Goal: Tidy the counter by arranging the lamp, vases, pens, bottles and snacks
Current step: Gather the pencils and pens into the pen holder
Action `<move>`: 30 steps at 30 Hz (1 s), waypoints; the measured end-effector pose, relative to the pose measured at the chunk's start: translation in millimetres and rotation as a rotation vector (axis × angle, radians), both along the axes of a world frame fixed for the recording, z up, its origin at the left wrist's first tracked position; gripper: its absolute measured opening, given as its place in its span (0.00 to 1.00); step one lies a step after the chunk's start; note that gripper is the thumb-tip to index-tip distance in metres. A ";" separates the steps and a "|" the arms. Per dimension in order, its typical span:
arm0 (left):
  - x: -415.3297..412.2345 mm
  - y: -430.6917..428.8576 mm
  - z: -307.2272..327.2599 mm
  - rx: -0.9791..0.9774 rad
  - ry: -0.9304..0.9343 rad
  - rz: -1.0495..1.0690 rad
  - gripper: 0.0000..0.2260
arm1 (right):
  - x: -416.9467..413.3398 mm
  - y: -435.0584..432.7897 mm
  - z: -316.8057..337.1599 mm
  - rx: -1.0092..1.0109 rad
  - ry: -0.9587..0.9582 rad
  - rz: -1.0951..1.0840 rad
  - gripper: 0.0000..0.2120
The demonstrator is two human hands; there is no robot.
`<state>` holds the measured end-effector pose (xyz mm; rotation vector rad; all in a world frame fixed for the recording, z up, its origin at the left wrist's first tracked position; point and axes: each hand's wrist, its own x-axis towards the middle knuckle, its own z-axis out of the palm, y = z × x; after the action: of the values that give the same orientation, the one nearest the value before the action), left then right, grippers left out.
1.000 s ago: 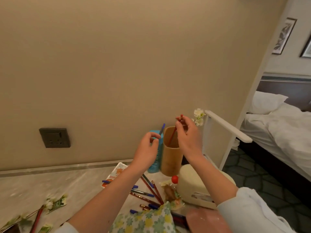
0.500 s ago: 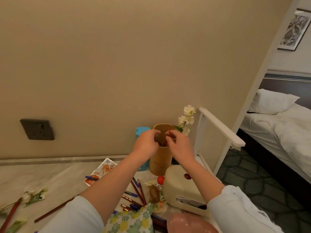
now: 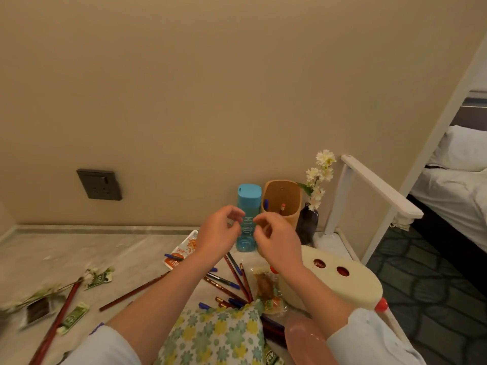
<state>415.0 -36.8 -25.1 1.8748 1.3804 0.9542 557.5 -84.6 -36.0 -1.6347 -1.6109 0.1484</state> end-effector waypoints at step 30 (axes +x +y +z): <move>-36.8 1.0 -104.1 -0.450 0.223 -0.013 0.17 | -45.2 9.8 -67.3 -0.808 -0.210 -0.031 0.09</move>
<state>378.3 -35.8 -129.2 1.6728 1.5559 0.3863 512.3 -74.8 -103.3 -2.3355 -1.8007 0.7056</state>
